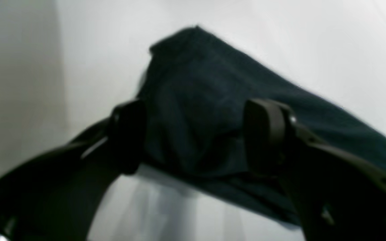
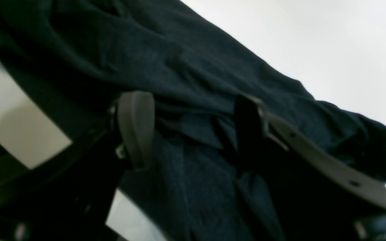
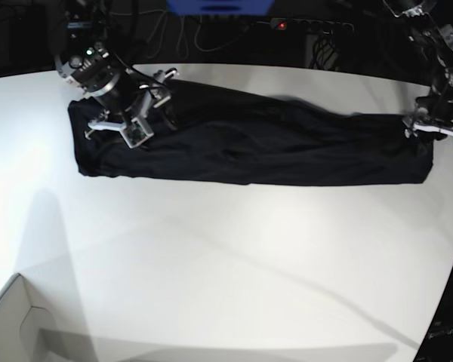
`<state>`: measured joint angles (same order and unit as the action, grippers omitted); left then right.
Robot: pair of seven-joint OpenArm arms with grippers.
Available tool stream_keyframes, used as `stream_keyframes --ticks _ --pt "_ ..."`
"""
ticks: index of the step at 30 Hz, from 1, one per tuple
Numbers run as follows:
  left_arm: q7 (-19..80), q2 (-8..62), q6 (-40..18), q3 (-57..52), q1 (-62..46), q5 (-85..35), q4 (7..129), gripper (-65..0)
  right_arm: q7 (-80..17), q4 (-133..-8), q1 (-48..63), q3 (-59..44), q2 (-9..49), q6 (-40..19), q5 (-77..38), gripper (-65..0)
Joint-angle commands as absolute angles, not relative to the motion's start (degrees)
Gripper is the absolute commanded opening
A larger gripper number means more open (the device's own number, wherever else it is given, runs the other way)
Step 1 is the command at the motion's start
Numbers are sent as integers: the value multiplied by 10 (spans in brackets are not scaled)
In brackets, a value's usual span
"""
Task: Layout the t-shirt on the table in an organized manner, then fold the t-shirt properly
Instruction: 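Pinch the strip ends with both grippers and pull the bundle straight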
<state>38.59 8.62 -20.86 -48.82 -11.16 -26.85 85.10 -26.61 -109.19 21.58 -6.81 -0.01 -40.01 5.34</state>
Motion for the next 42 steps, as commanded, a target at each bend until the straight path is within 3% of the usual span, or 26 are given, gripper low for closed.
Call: stream_keyframes --ticks 1,8,12,19,22,36,42 --pt "372 99 -211 -492 -100 -276 852 -213 -255 -1101 214 -69 0 -400 44 -270" --pt "373 145 -215 -487 -80 -281 802 -211 -256 -1101 214 -69 0 -400 44 -270" --pt "376 150 -257 -487 -77 -276 800 -209 -256 -1101 214 -69 0 -400 44 -270" --pt "373 159 -318 -458 -76 -276 796 -43 -256 -1100 211 -69 0 -400 44 -270" --pt "373 163 -320 -451 -75 -276 783 -12 -256 -1100 211 -69 0 -400 44 -270" --pt "349 174 -321 -448 -38 -276 667 -13 -255 -1100 210 -69 1 -400 44 -270" --pt "336 178 -323 -394 -37 -276 639 -14 -254 -1100 209 -69 2 -400 45 -270"
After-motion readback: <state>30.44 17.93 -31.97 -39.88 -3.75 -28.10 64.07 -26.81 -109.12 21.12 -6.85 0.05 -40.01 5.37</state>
